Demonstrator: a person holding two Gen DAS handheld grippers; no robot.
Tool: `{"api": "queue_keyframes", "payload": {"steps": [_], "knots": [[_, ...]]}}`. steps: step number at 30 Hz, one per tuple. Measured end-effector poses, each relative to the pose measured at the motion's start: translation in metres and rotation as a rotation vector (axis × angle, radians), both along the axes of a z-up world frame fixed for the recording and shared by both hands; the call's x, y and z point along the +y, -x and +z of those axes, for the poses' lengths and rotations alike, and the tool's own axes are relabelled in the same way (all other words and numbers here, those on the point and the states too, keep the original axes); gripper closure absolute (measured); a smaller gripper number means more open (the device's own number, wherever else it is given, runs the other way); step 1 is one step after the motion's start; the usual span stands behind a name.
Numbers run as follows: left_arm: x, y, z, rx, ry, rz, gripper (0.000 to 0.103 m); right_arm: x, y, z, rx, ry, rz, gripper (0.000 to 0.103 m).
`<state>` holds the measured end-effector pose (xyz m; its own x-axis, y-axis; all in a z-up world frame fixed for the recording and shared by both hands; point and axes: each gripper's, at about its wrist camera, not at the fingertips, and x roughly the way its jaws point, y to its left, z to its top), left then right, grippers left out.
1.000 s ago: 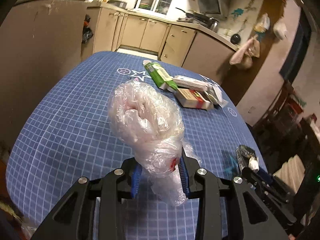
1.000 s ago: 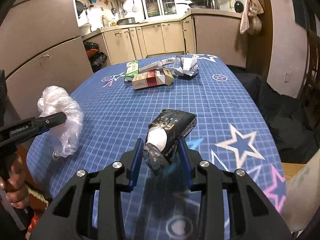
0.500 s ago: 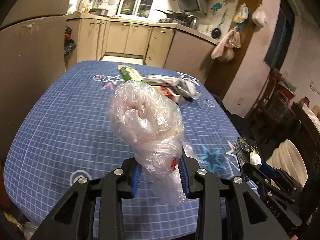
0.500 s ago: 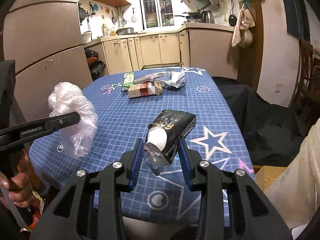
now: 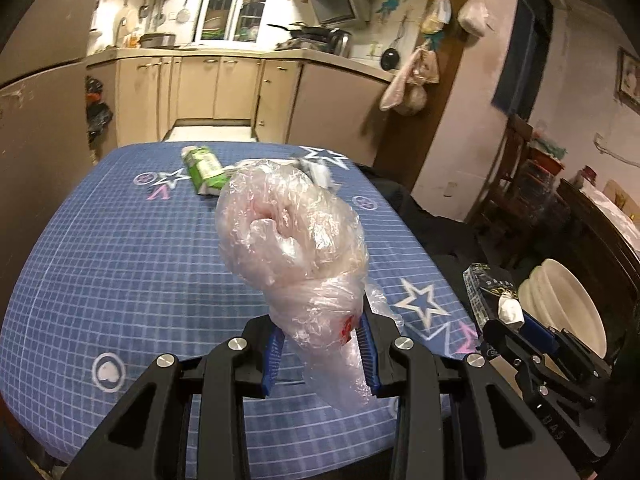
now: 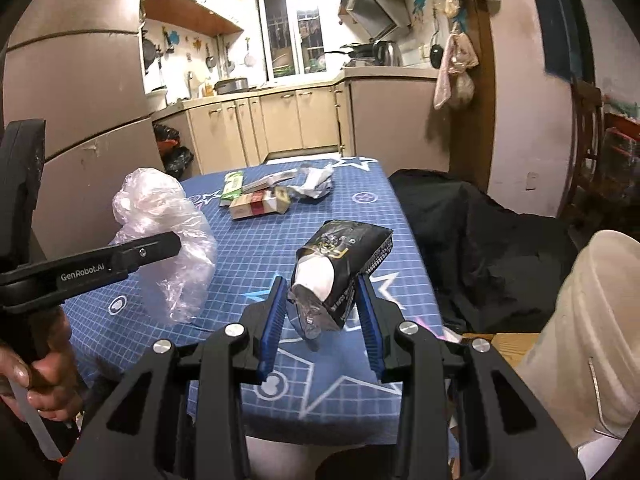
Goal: Collect trash
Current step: 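Carry the bag and snack pack over the white bucket and open both grippers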
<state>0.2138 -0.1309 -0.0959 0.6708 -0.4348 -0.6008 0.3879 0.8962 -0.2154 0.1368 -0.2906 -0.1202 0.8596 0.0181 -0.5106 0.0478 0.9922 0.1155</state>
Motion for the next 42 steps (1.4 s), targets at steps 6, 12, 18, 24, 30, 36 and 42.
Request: {"api": "queue_keyframes", "payload": {"steps": [6,12,18,24,30,36,42], "knots": [[-0.03,0.006,0.006,-0.012,0.0,-0.066,0.068,-0.022,0.016,0.005,-0.022,0.003,-0.062,0.069],[-0.064,0.012,0.01,-0.025,-0.005,-0.135,0.068,-0.05,0.037,0.015,-0.057,0.009,-0.137,0.069],[-0.107,0.02,0.013,-0.038,-0.009,-0.22,0.068,-0.082,0.06,0.022,-0.087,0.016,-0.231,0.069],[-0.156,0.034,0.021,-0.067,-0.005,-0.32,0.068,-0.117,0.079,0.018,-0.093,-0.018,-0.326,0.069],[-0.203,0.052,0.028,-0.101,-0.015,-0.409,0.068,-0.149,0.106,0.023,-0.126,-0.017,-0.421,0.069],[-0.254,0.067,0.033,-0.145,-0.022,-0.496,0.068,-0.182,0.13,0.025,-0.142,-0.017,-0.516,0.069],[-0.299,0.073,0.033,-0.163,-0.026,-0.572,0.068,-0.206,0.147,0.022,-0.138,-0.007,-0.584,0.069]]}}
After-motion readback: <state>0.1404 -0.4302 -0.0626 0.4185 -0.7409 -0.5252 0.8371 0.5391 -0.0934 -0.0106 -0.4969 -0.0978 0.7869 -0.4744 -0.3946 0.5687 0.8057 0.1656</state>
